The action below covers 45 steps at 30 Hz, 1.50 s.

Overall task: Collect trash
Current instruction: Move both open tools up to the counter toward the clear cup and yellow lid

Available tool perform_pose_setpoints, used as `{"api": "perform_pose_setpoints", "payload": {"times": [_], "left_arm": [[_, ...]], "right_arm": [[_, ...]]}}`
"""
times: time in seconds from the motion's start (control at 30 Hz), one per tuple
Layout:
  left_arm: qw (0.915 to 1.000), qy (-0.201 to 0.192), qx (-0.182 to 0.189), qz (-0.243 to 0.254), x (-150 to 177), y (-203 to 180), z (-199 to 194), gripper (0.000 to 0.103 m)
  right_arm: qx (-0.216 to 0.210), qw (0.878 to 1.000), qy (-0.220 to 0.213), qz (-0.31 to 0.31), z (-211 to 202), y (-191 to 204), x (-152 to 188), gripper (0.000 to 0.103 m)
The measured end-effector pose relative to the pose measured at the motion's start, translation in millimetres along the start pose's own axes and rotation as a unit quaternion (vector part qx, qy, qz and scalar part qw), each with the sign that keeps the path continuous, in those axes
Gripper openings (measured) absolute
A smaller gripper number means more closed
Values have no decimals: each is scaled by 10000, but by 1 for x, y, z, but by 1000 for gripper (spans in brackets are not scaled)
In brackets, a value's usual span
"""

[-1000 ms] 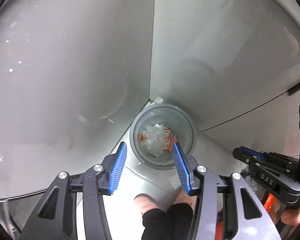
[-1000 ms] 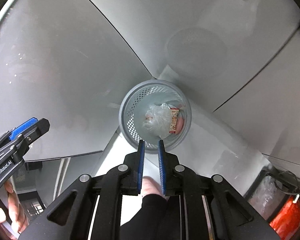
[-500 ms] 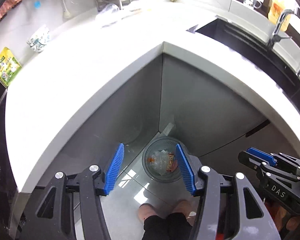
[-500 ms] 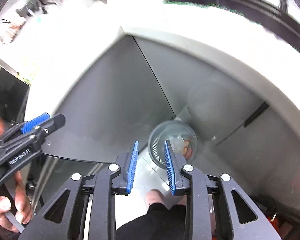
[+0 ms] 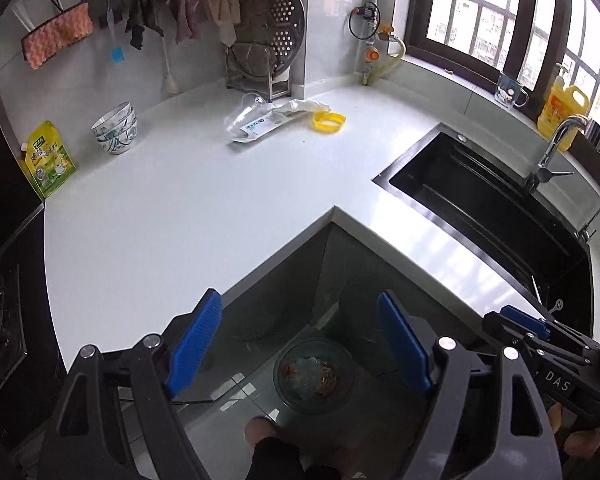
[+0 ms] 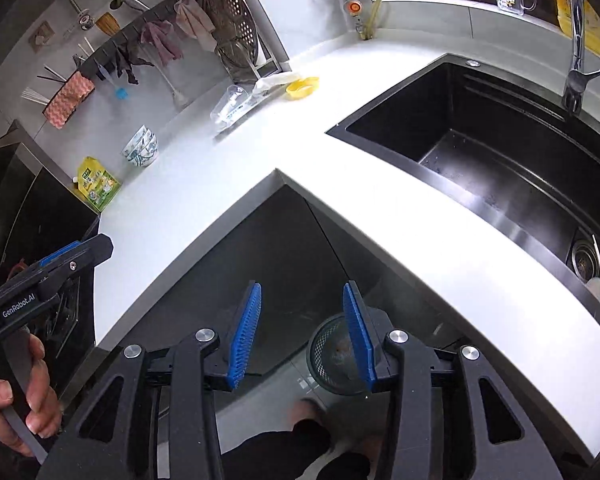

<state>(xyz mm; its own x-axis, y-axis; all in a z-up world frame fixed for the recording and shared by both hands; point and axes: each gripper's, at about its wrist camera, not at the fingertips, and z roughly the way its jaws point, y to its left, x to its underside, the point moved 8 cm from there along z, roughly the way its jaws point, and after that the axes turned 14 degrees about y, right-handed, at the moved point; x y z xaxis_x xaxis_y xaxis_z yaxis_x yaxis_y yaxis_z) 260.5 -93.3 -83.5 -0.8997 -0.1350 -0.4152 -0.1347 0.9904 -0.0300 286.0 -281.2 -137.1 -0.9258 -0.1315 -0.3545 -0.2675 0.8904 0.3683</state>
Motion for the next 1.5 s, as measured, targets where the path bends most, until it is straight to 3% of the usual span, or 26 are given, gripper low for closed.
{"api": "perform_pose_setpoints", "payload": {"times": [0.27,0.63,1.03,1.37,1.5], "left_arm": [[9995,-300,-107,-30,-63,36,13,82],[9994,-287,79,169,-197,103,87,83],[9999,52,123,-42,-264,148,152,83],[9999,22,-31,-92,-308,160,175,84],[9999,121,104,-22,-329,160,193,85]], "right_arm": [[140,9997,-217,-38,17,14,-76,45],[576,9966,-480,353,62,37,-209,49],[787,9950,-61,607,117,28,-265,49],[676,9957,50,638,151,20,-324,50],[657,9955,38,683,164,16,-344,50]]}}
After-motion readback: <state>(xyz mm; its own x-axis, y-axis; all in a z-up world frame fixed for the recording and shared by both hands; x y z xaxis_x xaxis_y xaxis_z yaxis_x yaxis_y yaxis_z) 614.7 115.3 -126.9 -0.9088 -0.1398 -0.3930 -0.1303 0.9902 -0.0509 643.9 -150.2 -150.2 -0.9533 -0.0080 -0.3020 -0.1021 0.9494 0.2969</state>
